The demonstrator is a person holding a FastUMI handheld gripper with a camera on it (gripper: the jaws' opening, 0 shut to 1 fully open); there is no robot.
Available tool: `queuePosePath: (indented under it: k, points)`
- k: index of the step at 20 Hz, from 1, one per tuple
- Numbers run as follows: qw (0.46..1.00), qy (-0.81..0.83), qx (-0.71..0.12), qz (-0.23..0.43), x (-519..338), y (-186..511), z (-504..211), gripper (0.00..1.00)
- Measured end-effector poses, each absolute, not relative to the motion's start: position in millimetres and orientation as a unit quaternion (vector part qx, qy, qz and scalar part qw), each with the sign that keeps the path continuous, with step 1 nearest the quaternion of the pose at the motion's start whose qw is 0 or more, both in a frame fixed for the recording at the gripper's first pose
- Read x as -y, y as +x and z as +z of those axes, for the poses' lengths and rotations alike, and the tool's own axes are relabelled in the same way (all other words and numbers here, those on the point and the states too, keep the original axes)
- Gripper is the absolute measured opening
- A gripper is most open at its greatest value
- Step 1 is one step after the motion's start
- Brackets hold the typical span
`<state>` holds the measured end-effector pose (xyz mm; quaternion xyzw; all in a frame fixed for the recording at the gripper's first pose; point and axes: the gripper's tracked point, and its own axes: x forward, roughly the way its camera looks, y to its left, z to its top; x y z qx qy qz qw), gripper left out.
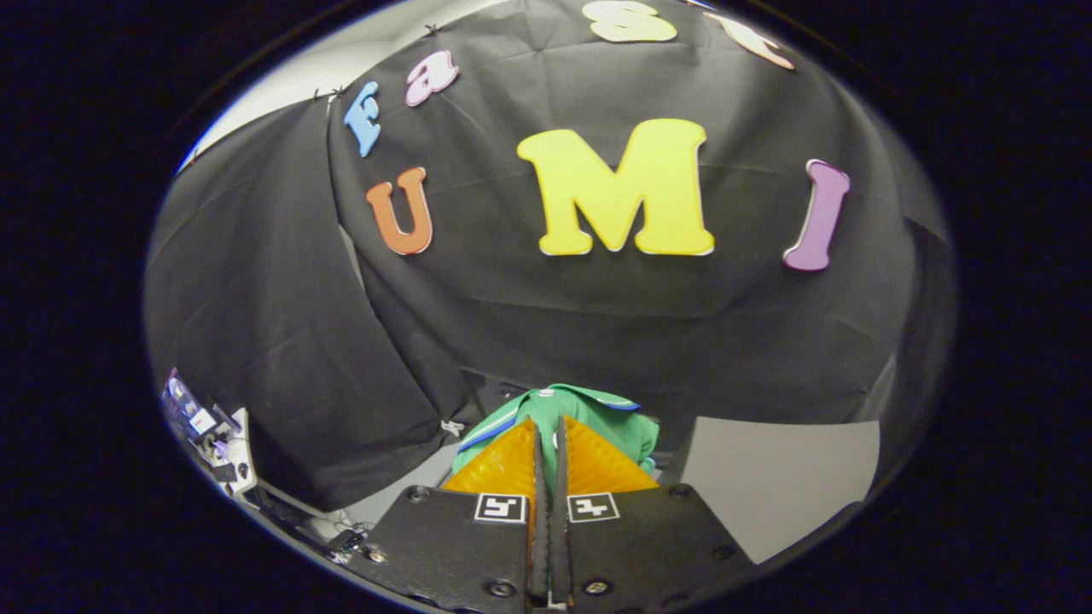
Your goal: Put the clothes into the washing machine and then close the washing machine lid.
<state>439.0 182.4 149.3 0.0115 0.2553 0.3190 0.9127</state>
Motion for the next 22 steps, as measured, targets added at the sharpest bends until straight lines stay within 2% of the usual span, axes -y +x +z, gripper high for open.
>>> queuePosePath:
  k: [10, 22]
  points:
    - [0.895, 0.009, -0.269, 0.355, -263.7, 438.7, 117.7, 0.05]
    - [0.890, 0.002, -0.338, 0.307, -288.3, 464.8, -5.6, 0.05]
